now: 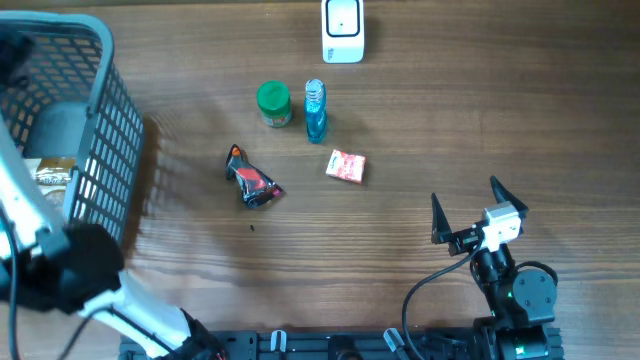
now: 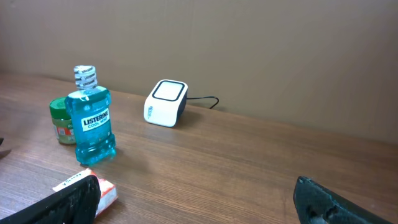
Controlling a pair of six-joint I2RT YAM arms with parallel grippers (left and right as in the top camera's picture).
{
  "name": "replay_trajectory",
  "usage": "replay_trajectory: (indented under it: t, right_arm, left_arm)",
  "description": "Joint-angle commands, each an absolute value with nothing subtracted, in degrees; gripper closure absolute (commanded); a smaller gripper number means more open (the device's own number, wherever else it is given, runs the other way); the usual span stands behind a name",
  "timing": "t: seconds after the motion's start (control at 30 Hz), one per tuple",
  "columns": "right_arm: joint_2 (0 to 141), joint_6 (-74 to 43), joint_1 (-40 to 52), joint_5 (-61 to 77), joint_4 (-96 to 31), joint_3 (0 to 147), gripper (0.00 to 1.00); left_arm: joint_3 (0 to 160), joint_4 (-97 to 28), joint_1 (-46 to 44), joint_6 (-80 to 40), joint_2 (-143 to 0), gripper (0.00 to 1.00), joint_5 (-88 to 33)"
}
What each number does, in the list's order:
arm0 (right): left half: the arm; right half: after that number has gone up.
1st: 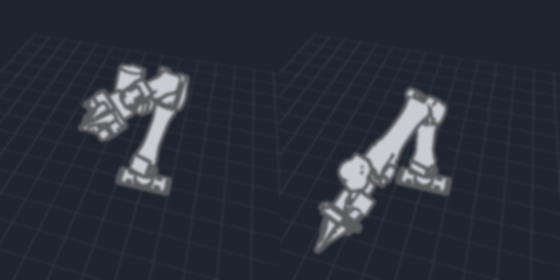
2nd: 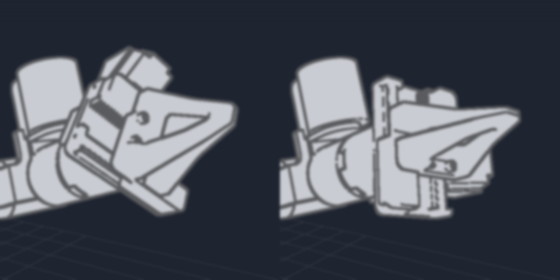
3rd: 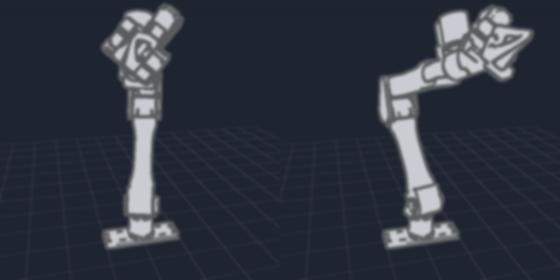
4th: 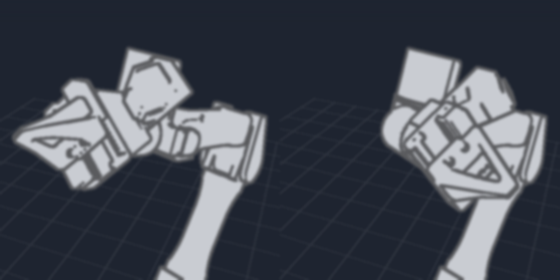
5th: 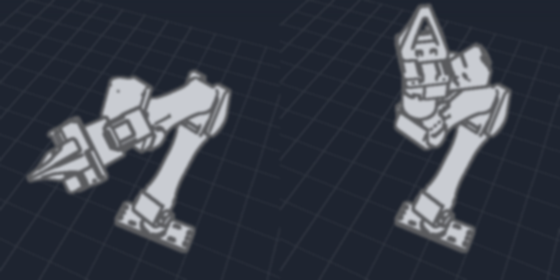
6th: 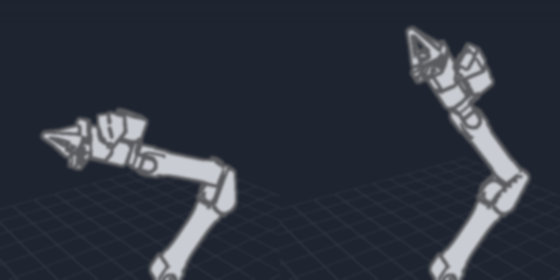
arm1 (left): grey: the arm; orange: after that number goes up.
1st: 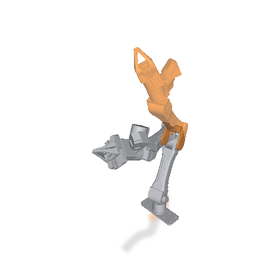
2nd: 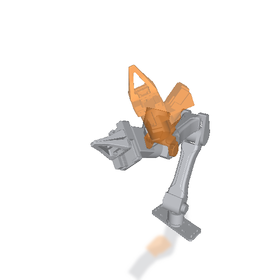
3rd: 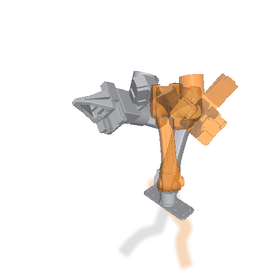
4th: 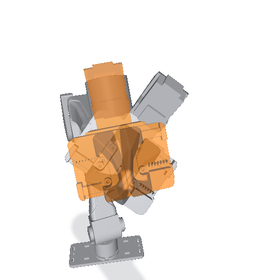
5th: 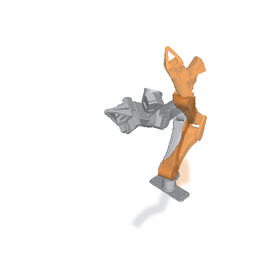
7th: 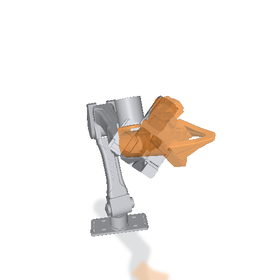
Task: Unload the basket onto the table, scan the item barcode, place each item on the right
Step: 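Move the left gripper back into the basket, then grasp the brown-and-white Pantree bread bag by its top with the left gripper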
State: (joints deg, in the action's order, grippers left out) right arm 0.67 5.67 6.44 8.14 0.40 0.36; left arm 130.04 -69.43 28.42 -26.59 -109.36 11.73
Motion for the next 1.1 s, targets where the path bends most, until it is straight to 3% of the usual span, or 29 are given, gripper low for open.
replay_trajectory:
  t: [0.0, 0.13, 0.43, 0.63, 0.8, 0.93, 1.07]
  right_arm:
    - [0.27, 6.02, 6.28, 8.88, 0.62, 0.30, 0.00]
    - [0.27, 6.02, 6.28, 8.88, 0.62, 0.30, 0.00]
    - [0.27, 6.00, 6.28, 8.88, 0.62, 0.30, 0.00]
    - [0.27, 6.02, 6.28, 8.88, 0.60, 0.30, 0.00]
    - [0.27, 6.02, 6.28, 8.88, 0.62, 0.30, 0.00]
    - [0.27, 6.02, 6.28, 8.88, 0.62, 0.30, 0.00]
    - [0.27, 6.04, 6.28, 8.88, 0.60, 0.30, 0.00]
  left_arm:
    - [130.39, -62.37, 28.51, -25.91, -99.74, 0.00, 13.28]
    - [130.39, -54.68, 28.49, -24.10, -97.12, 0.00, 14.55]
    - [130.39, -60.64, 32.80, -27.49, -96.05, 0.00, 15.90]
    - [130.39, -42.76, 32.42, -27.14, -95.57, 0.00, 14.44]
    - [129.95, -47.42, 35.92, -25.58, -94.89, 0.00, 15.03]
    - [127.76, -48.62, 38.04, -26.15, -90.28, 0.00, 8.60]
    - [116.97, -47.27, 38.00, -27.88, -85.52, 0.00, 7.73]
